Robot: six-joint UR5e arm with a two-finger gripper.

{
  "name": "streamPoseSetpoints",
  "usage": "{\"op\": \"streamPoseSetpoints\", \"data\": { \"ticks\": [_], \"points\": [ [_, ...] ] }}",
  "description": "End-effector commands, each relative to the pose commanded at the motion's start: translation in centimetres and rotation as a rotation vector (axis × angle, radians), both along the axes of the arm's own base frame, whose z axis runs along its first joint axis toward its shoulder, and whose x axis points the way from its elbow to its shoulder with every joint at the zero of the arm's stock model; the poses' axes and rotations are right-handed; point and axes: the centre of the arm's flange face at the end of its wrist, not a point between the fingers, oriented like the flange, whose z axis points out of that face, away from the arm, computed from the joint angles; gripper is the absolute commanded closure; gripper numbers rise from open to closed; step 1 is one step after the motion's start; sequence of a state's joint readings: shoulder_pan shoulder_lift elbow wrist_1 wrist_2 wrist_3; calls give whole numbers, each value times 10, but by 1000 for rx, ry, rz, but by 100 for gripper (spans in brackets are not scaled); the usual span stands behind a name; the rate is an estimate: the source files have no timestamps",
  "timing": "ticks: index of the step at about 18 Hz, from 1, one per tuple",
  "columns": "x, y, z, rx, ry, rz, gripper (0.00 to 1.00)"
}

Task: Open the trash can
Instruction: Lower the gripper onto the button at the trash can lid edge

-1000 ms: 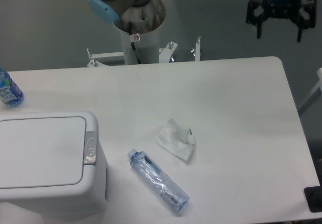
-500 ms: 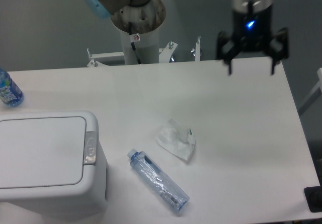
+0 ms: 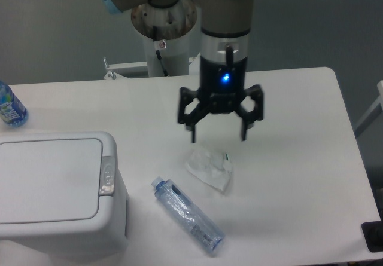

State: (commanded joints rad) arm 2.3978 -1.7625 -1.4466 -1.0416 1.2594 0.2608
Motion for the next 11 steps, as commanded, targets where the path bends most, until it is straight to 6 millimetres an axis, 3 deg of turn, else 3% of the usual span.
{"op": "streamPoseSetpoints", "data": {
  "ticks": [6,11],
  "points": [
    [21,45,-12,20,14,-74,0],
    [37,58,-18,19,10,-102,0]
  ]
}}
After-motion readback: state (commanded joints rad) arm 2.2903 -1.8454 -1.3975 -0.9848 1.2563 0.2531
